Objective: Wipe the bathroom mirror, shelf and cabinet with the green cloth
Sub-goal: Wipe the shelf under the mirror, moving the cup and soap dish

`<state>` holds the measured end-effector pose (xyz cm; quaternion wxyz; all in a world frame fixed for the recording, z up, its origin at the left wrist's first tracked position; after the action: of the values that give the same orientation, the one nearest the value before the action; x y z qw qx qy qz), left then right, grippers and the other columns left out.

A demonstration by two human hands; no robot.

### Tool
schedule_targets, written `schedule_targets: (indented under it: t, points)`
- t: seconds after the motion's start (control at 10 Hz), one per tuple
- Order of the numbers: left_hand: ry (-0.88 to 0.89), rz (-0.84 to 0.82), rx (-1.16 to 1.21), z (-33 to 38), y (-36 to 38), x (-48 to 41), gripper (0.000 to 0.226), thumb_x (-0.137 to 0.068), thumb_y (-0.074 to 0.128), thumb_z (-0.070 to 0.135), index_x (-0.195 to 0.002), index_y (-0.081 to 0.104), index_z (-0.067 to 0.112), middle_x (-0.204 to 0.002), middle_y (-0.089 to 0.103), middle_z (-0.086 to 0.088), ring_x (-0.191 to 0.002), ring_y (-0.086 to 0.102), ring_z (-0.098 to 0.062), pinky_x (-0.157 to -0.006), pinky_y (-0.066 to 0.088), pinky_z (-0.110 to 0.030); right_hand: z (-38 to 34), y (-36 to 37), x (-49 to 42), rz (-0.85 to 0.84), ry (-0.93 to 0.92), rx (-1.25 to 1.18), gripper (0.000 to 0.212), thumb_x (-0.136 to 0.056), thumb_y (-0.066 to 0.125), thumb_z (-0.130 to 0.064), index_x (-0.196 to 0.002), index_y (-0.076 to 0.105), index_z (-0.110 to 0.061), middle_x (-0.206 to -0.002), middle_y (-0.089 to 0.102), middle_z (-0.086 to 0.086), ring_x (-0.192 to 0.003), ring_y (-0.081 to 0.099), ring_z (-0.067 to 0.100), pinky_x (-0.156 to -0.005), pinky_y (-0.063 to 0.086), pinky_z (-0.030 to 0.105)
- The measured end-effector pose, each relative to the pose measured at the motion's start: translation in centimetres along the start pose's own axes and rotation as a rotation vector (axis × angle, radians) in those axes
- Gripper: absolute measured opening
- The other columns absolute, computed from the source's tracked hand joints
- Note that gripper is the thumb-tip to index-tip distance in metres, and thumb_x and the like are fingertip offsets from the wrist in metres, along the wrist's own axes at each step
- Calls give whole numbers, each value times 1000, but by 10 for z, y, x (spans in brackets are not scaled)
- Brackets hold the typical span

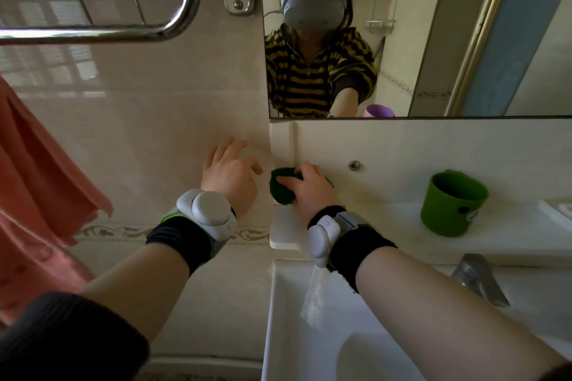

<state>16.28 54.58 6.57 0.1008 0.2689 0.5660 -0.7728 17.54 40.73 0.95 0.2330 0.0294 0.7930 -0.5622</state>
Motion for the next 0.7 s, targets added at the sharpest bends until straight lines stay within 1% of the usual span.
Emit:
schedule_targets:
  t: [0.1,0.2,0.4,0.5,0.6,0.7]
  points:
    - [4,-5,-5,2,-2,3,42,-80,42,-2,-105,64,23,-150,29,-2,-142,9,-19,-114,0,-34,3,9,1,-107,39,-12,48,-87,50,-10,-130,49,-31,-127,40,12,-113,37,30,-84,35,33]
    - [-3,-16,7,4,-2,5,43,-80,41,-3,-106,64,23,-150,29,-2,-142,9,-19,-114,0,-33,5,17,6,-187,65,-12,46,-87,51,-10,-128,52,-29,-128,41,12,-113,39,30,-89,38,35]
    - [6,-44,26,12,-2,11,43,-80,43,-3,-109,62,23,-151,29,-2,-142,8,-18,-112,-1,-32,3,15,1,-292,128,22,41,-89,54,-19,-130,49,-25,-127,38,10,-118,41,33,-101,38,39]
    - [17,-29,44,19,-5,14,46,-79,43,-3,-112,61,23,-150,30,-2,-142,10,-19,-111,-1,-32,0,1,3,-234,90,43,41,-86,53,-12,-125,55,-24,-126,44,12,-113,44,29,-93,42,38]
    - [39,-10,41,26,-10,14,48,-79,43,-2,-115,59,23,-149,32,-2,-142,12,-19,-112,2,-34,-3,-12,8,-174,53,39,23,-86,55,-16,-107,59,-22,-118,49,14,-105,49,30,-87,44,39]
    - [61,-9,67,39,-14,14,52,-77,43,-3,-120,57,24,-148,33,-1,-141,14,-18,-113,3,-35,0,-35,13,-68,55,81,13,-88,57,-25,-96,54,-16,-111,49,14,-97,50,31,-84,44,36]
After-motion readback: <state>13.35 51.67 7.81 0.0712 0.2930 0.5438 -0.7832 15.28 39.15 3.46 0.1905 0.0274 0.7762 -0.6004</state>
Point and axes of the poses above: each hand's wrist, its own x-axis away from the middle knuckle, its own y-axis out of the palm, z = x × y, the point moved 6 cm from there along -x, towards the middle knuckle
